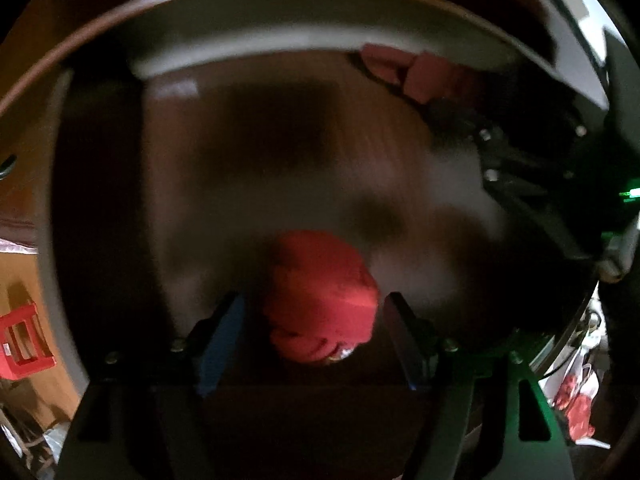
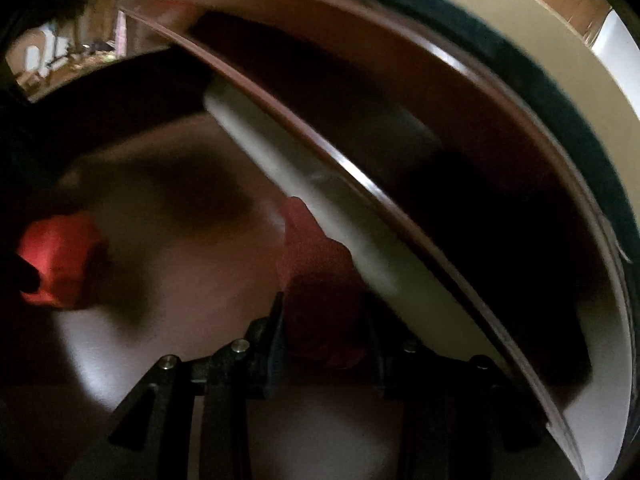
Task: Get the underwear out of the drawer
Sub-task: 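Grasp the dark red sock with the right tool, then lift the red sock in the left tool while the right tool lifts the dark red sock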
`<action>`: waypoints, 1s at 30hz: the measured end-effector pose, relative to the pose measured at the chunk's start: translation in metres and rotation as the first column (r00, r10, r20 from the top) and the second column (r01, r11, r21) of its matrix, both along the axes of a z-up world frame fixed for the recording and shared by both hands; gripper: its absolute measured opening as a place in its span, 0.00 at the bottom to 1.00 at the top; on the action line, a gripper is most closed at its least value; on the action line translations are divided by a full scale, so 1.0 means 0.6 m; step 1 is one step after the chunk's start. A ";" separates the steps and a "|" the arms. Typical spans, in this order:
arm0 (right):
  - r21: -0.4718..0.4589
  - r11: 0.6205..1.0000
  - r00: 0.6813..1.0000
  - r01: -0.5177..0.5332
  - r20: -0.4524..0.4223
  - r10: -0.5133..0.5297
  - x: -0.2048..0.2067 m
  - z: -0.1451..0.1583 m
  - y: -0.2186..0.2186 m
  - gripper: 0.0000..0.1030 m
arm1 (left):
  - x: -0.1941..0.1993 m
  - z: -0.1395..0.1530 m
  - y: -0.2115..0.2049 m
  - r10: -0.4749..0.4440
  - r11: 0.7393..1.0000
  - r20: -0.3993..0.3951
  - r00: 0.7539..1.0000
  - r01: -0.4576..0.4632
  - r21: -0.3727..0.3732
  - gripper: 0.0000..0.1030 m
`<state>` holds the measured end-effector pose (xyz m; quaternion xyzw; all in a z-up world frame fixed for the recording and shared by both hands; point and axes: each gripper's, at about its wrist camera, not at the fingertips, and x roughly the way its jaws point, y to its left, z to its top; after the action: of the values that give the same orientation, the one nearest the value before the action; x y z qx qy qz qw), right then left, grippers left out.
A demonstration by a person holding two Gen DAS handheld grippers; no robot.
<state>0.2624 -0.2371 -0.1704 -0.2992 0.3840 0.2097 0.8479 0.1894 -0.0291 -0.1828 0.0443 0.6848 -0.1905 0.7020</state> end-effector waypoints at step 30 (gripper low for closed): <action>0.494 0.809 0.946 0.318 -0.224 -0.235 -0.106 0.187 -0.131 0.36 | -0.019 0.064 0.048 0.096 0.984 0.219 0.971 -0.060 -0.169 0.38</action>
<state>0.1986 -0.3155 -0.0585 0.0190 0.4154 0.2025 0.8866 0.1779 -0.0002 -0.1442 -0.0181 0.5840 -0.2109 0.7837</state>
